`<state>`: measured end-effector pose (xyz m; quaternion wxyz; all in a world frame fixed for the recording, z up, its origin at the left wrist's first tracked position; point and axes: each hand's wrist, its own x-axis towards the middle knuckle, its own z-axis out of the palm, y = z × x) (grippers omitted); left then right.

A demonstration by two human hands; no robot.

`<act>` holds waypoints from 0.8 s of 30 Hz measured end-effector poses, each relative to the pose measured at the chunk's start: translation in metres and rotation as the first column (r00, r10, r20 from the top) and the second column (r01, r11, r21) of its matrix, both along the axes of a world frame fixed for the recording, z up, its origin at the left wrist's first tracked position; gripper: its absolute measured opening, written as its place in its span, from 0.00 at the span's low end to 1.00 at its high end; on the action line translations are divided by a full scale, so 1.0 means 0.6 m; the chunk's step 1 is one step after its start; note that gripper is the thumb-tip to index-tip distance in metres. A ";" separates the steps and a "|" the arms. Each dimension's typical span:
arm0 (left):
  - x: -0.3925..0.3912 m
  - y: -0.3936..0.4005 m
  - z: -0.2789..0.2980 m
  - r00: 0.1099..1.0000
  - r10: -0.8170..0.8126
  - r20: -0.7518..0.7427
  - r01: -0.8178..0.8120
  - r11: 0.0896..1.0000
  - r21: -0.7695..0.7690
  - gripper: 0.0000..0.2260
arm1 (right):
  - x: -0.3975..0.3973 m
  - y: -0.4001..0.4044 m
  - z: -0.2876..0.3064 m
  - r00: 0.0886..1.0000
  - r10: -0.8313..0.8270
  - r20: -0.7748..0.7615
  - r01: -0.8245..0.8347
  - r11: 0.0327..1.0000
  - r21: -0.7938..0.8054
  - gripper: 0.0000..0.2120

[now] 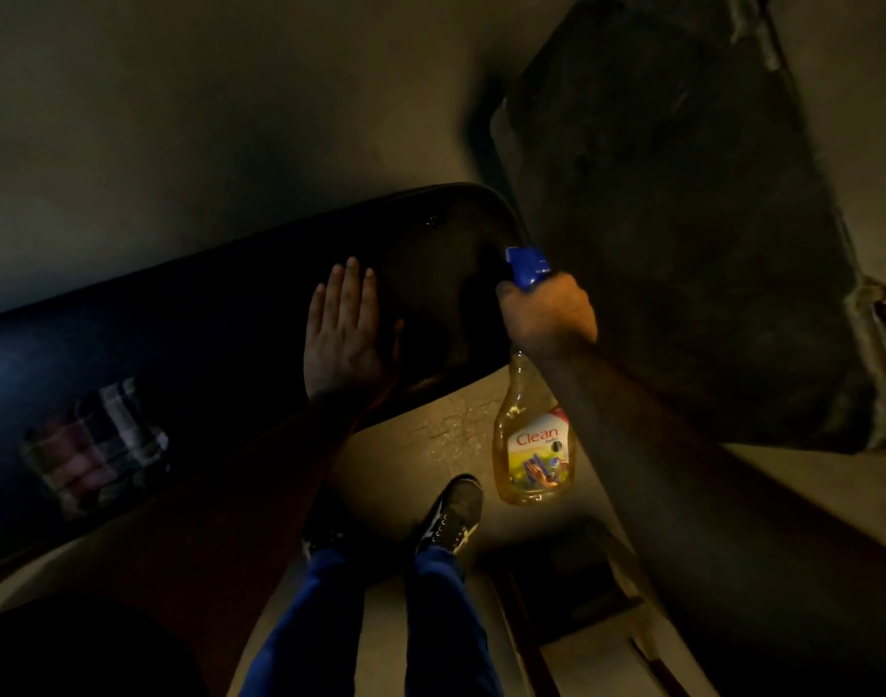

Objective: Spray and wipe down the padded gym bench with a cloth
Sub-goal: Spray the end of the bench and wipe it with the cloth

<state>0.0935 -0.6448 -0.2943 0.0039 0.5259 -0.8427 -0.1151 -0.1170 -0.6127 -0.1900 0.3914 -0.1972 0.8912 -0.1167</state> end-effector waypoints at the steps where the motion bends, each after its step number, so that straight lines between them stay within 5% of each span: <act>1: 0.000 0.000 0.000 1.000 0.003 -0.004 -0.003 1.000 -0.003 0.30 | 0.000 0.008 -0.001 1.000 -0.002 0.000 0.002 1.000 0.012 0.15; 5: -0.001 0.000 -0.002 1.000 0.009 -0.011 -0.009 1.000 -0.004 0.30 | 0.006 0.046 -0.005 1.000 -0.005 -0.011 0.005 1.000 0.025 0.11; 24: 0.045 -0.007 0.029 0.989 -0.023 -0.144 0.032 0.998 0.061 0.27 | 0.167 0.140 -0.007 0.998 0.005 -0.058 -0.007 0.999 -0.035 0.18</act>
